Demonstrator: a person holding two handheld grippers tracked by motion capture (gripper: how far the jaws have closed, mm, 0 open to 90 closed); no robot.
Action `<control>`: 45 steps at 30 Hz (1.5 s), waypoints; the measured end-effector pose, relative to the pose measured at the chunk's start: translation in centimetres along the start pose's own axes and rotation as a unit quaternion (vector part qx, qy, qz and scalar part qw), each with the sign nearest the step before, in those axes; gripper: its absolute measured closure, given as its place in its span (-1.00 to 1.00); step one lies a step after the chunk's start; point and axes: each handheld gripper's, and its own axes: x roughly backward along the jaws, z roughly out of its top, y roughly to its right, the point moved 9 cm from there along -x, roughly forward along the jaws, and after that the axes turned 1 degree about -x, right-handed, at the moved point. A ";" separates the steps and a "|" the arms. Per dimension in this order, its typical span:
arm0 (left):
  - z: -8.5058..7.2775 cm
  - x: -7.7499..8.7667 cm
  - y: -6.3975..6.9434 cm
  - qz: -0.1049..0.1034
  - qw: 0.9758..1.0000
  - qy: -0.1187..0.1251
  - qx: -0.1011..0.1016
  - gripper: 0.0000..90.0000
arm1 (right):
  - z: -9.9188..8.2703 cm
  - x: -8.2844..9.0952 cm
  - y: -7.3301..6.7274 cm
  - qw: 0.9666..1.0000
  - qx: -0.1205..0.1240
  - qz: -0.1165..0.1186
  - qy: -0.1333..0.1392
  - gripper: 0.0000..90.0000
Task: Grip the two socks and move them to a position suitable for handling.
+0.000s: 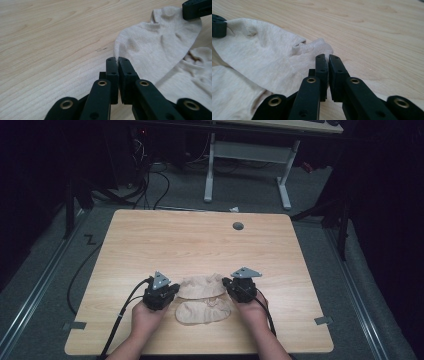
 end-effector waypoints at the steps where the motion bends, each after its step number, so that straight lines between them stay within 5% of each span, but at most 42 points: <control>1: 0.1 0.4 0.1 0.000 1.000 0.001 -0.002 0.93 | 0.1 0.4 -0.1 1.000 0.006 0.000 0.004 0.92; 11: -0.7 3.6 2.7 -0.043 0.999 -0.011 -0.010 0.92 | -0.8 4.1 -1.8 0.999 0.027 0.022 0.031 0.92; 18: -2.3 3.6 3.6 -0.061 0.998 -0.014 -0.005 0.92 | -2.6 5.3 -2.9 0.999 0.036 0.027 0.019 0.92; 34: -2.7 4.2 4.7 -0.068 0.998 -0.011 -0.010 0.92 | -3.8 5.8 -3.0 0.999 0.029 0.032 0.011 0.92; 45: -3.7 3.5 4.5 -0.057 0.998 -0.034 -0.023 0.91 | -4.4 5.2 -3.0 0.999 0.029 0.038 -0.008 0.92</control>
